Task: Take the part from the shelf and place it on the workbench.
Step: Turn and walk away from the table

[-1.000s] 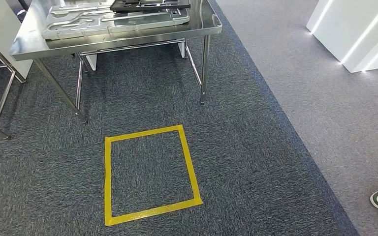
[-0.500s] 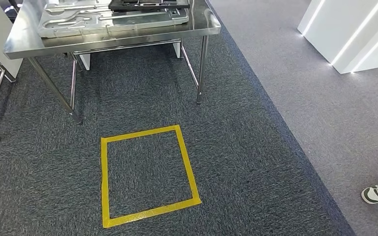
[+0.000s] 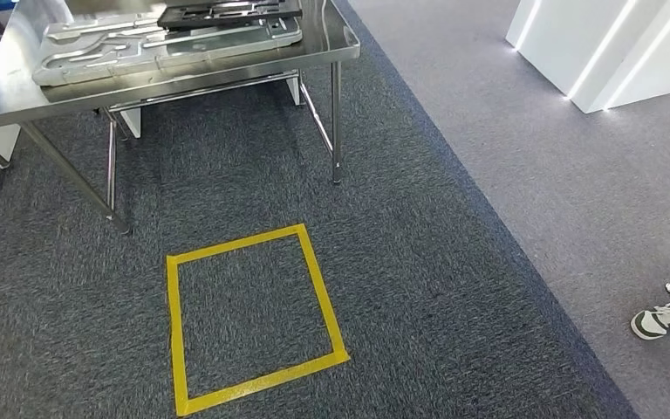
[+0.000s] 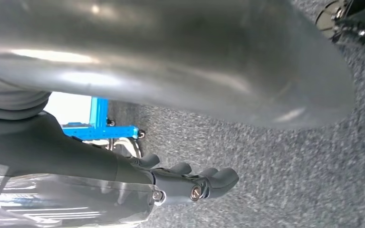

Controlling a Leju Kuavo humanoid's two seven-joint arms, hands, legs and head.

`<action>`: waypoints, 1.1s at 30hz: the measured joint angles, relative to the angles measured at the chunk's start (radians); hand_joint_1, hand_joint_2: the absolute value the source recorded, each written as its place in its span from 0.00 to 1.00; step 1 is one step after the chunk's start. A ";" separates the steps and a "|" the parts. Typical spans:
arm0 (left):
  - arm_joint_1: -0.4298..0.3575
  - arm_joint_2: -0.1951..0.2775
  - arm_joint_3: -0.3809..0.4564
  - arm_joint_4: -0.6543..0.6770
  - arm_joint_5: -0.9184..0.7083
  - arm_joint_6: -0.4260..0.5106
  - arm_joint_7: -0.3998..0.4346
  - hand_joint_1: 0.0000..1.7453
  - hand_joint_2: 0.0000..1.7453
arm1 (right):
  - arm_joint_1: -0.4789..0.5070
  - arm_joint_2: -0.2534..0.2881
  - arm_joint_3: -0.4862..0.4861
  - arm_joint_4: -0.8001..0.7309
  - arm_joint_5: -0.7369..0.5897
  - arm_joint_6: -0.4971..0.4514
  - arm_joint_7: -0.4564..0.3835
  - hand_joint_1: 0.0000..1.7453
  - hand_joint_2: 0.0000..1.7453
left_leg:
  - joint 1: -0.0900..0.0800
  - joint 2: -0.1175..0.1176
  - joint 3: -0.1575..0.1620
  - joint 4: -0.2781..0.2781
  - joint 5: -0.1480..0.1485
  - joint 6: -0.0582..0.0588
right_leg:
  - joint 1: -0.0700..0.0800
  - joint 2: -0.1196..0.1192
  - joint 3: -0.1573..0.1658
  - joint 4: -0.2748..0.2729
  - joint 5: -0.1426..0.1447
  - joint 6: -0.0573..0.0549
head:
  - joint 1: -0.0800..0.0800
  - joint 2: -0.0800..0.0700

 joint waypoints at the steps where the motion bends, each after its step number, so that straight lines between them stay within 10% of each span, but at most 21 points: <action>1: 0.002 0.000 0.000 0.000 -0.003 0.001 0.001 0.00 0.00 | 0.001 0.002 0.000 0.000 0.000 -0.006 0.003 0.00 0.00 | 0.001 -0.002 -0.023 0.050 -0.016 -0.002 | 0.001 0.005 -0.001 0.002 -0.001 -0.001 | 0.000 0.000; 3: 0.004 0.000 0.000 0.000 -0.012 0.002 0.001 0.00 0.00 | 0.001 0.009 0.000 0.000 0.000 -0.016 0.010 0.00 0.00 | 0.004 -0.002 -0.022 0.045 0.013 -0.005 | 0.001 0.018 -0.001 0.008 -0.004 0.000 | 0.000 0.000; 7: 0.004 0.001 0.000 0.000 -0.027 0.003 0.006 0.00 0.00 | 0.001 0.023 -0.003 0.000 -0.006 -0.025 0.016 0.00 0.00 | 0.006 -0.022 0.077 -0.176 0.114 0.003 | 0.002 0.039 -0.006 0.033 -0.019 0.016 | 0.001 0.000; 12: 0.000 0.000 -0.001 0.000 -0.038 0.005 0.010 0.00 0.00 | 0.003 0.025 -0.018 0.000 -0.023 -0.025 0.014 0.00 0.00 | 0.007 -0.016 0.083 -0.202 0.123 0.032 | 0.000 0.035 -0.025 0.061 -0.037 0.044 | 0.003 0.000; 16: 0.002 0.000 -0.002 0.000 -0.040 0.006 0.011 0.00 0.00 | 0.002 0.025 -0.026 0.000 -0.025 -0.025 0.014 0.00 0.00 | 0.007 0.000 0.082 -0.207 0.125 0.043 | -0.006 0.012 -0.131 0.274 -0.134 0.061 | 0.006 0.000; 18: 0.002 0.000 -0.002 0.000 -0.040 0.006 0.011 0.00 0.00 | 0.003 0.025 -0.029 0.000 -0.028 -0.023 0.013 0.00 0.00 | 0.006 0.006 0.083 -0.206 0.124 0.043 | -0.008 0.009 -0.144 0.290 -0.115 0.063 | 0.006 0.000; 23: 0.002 -0.002 -0.002 0.000 -0.042 0.005 0.019 0.00 0.00 | 0.001 0.022 -0.050 0.000 -0.067 0.012 0.000 0.00 0.00 | 0.002 0.018 0.091 -0.205 0.116 0.027 | 0.005 -0.022 -0.022 0.035 -0.005 0.038 | 0.006 0.000; 27: -0.001 -0.003 -0.002 0.000 -0.048 0.005 0.028 0.00 0.00 | 0.001 0.019 -0.083 0.000 -0.106 0.021 -0.017 0.00 0.00 | 0.002 0.022 0.094 -0.194 0.099 0.005 | 0.003 -0.008 -0.014 0.015 -0.001 0.017 | 0.005 0.000; 31: 0.001 -0.003 -0.002 0.000 -0.049 0.006 0.036 0.00 0.00 | 0.001 0.018 -0.107 0.000 -0.117 0.013 -0.032 0.00 0.00 | 0.005 0.000 -0.005 0.027 -0.019 -0.003 | 0.001 0.003 -0.011 0.008 0.004 0.003 | 0.002 0.000; 33: 0.003 -0.002 -0.002 0.000 -0.049 0.007 0.040 0.00 0.00 | 0.001 0.017 -0.114 0.000 -0.117 0.011 -0.034 0.00 0.00 | 0.006 -0.002 -0.028 0.072 -0.015 -0.004 | 0.002 0.013 -0.010 0.011 0.002 0.003 | 0.002 0.000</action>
